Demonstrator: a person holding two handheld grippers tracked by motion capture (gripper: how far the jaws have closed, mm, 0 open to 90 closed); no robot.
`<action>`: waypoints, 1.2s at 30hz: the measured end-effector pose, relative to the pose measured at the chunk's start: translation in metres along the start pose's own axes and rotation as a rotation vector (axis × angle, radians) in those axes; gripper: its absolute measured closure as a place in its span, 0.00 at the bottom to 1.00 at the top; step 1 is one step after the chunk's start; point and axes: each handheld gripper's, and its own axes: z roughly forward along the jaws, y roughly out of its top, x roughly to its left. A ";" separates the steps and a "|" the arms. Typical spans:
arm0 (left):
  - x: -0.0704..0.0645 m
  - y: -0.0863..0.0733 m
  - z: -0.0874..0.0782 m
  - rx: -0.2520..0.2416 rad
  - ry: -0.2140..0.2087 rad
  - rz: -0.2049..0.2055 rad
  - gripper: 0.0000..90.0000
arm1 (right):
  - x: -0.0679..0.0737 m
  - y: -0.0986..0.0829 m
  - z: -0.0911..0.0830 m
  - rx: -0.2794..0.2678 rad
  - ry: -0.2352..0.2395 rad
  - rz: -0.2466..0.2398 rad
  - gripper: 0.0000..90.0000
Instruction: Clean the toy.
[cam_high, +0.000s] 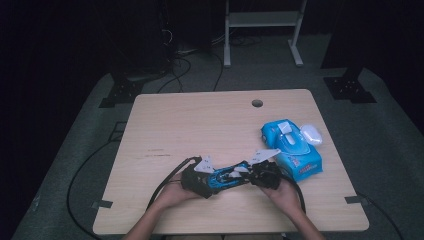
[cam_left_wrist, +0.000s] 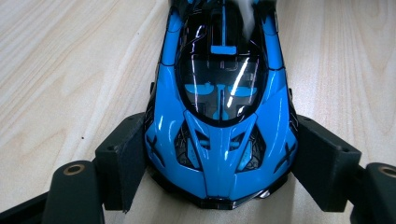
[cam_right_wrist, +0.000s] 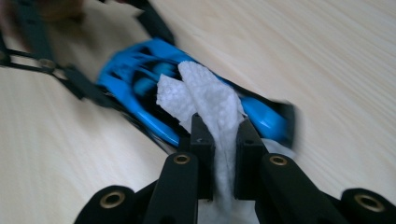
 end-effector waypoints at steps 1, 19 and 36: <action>0.000 0.000 0.000 0.000 0.000 0.000 0.28 | 0.007 0.003 0.004 -0.017 0.012 -0.026 0.90; -0.001 -0.001 -0.001 -0.001 0.006 0.006 0.28 | 0.032 0.020 0.027 0.000 0.138 -0.079 0.90; 0.000 -0.004 -0.004 -0.001 -0.003 0.010 0.28 | 0.037 0.042 0.050 0.044 0.212 -0.034 0.89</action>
